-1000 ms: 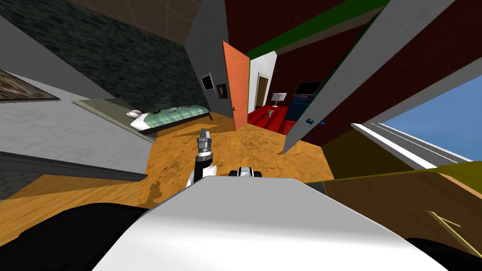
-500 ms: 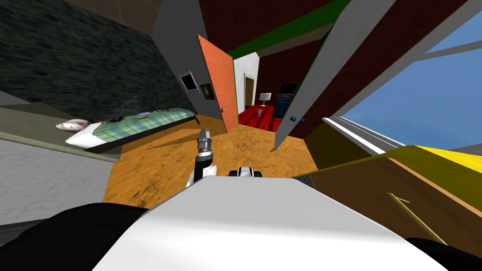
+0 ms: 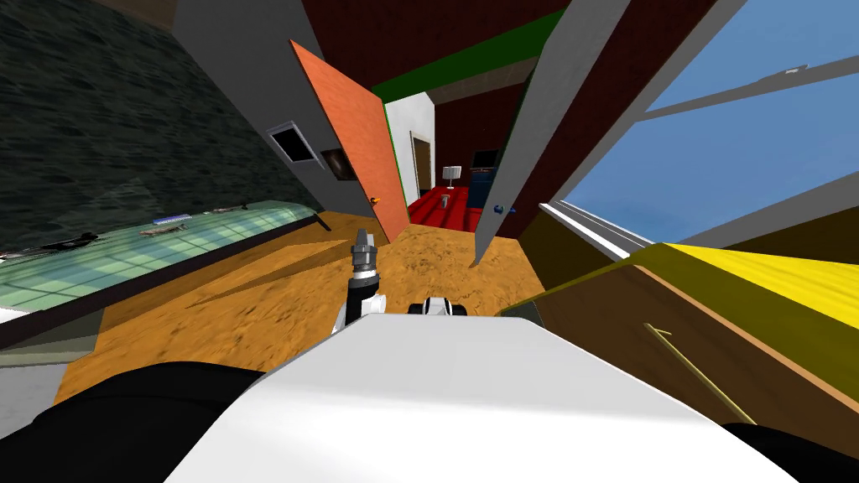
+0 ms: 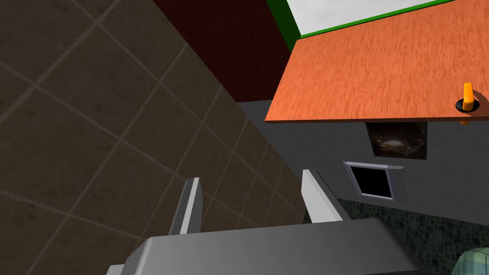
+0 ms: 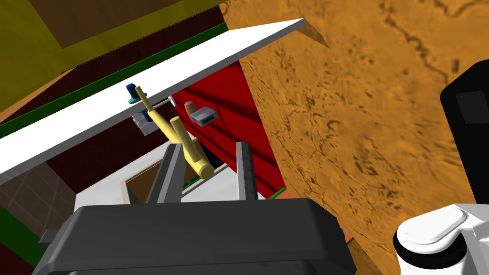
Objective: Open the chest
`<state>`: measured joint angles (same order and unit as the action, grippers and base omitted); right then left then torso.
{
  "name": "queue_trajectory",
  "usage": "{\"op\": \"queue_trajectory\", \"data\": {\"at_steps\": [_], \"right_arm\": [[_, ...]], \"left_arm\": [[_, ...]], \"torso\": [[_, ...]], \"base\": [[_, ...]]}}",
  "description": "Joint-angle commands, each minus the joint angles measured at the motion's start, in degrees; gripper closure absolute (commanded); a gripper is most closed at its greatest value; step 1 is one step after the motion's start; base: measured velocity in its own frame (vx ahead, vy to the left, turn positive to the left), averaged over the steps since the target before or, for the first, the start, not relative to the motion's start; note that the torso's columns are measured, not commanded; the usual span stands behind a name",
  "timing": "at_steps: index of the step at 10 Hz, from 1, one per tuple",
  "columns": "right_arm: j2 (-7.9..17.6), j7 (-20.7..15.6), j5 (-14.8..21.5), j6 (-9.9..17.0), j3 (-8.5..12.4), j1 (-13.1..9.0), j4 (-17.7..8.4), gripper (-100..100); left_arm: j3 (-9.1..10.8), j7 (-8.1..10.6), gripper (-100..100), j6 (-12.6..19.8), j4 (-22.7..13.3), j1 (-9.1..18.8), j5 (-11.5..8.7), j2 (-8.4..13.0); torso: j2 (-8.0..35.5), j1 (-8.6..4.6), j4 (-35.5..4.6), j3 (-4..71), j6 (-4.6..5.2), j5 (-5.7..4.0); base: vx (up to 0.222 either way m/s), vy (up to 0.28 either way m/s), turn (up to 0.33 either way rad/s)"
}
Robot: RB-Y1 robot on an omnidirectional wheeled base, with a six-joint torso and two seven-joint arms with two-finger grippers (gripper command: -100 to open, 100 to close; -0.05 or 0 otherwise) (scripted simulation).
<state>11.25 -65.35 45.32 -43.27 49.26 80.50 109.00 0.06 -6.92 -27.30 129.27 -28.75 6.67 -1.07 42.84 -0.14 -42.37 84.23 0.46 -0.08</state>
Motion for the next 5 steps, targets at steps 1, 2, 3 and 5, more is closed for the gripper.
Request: {"op": "queue_trajectory", "data": {"at_steps": [1,2,3,5], "right_arm": [[-0.32,-2.78,-0.54,-3.87,0.56,0.21,0.11,100],[-0.06,-1.81,-0.63,-2.73,0.59,-0.02,0.13,100],[-0.37,-2.36,-0.62,-3.17,0.35,-0.25,0.37,100],[-0.63,-2.62,-0.49,-3.14,0.03,-0.47,0.60,100]], "left_arm": [[-0.01,0.00,0,0.00,0.00,0.01,0.00,0.00],[0.00,0.00,0,0.00,0.00,0.00,0.00,0.00],[-0.01,0.00,0,0.00,0.00,0.02,0.00,-0.01],[-0.03,0.00,0,0.00,0.00,0.02,0.00,-0.02]], "torso": [[0.01,0.11,0.00,-0.02,-0.12,-0.02],[-0.07,0.08,0.02,0.04,0.06,0.01],[-0.07,0.09,0.01,0.03,-0.32,-0.01],[-0.56,0.20,0.08,0.17,-0.48,-0.21]], "base": [[0.126,-0.050,-0.332],[0.075,-0.021,-0.082],[0.057,0.063,0.009],[0.055,0.164,-0.007]]}}
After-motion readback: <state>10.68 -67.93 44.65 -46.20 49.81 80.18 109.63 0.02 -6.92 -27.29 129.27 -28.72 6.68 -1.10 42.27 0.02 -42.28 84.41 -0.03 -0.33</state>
